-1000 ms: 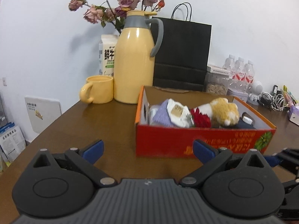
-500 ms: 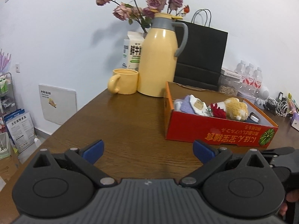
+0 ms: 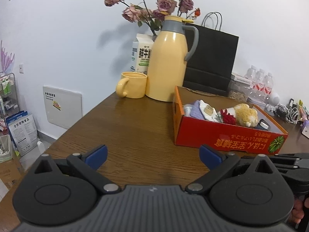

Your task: Organize objects

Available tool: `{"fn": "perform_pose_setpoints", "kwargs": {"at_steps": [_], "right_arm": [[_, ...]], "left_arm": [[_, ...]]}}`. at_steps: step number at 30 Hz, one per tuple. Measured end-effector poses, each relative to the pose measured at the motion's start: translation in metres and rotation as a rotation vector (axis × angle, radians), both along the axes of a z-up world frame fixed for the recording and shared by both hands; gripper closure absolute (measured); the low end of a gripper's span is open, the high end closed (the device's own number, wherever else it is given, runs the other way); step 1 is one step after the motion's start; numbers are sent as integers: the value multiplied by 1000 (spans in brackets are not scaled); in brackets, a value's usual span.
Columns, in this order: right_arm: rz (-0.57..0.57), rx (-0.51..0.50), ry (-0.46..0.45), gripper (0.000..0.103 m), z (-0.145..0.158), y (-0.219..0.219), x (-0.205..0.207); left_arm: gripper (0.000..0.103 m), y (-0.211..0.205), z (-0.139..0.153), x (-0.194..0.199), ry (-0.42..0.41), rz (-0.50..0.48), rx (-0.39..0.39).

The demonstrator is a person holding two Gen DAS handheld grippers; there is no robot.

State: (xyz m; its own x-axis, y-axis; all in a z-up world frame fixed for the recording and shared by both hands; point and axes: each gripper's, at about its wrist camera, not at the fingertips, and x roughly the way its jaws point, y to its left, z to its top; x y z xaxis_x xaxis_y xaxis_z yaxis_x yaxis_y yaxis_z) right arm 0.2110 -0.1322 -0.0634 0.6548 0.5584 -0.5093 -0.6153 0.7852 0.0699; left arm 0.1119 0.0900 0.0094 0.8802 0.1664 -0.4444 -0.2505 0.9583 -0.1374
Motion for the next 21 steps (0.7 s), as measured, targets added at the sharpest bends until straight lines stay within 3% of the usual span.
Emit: {"fn": "perform_pose_setpoints", "kwargs": {"at_steps": [3, 5, 7, 10, 13, 17, 21], "right_arm": [[22, -8, 21, 98, -1, -1, 2], [41, -34, 42, 83, -5, 4, 5], [56, -66, 53, 77, -9, 10, 8], [73, -103, 69, 78, -16, 18, 15], [118, -109, 67, 102, -16, 21, 12], [117, -122, 19, 102, -19, 23, 2], [80, -50, -16, 102, -9, 8, -3]], "left_arm": [[0, -8, 0, 2, 1, -18, 4], [0, -11, 1, 2, -2, -25, 7], [0, -12, 2, 2, -2, -26, 11], [0, -11, 2, 0, -2, -18, 13], [0, -8, 2, -1, 1, -6, 12], [0, -6, 0, 0, 9, 1, 6], [0, -11, -4, 4, 22, -12, 10]]}}
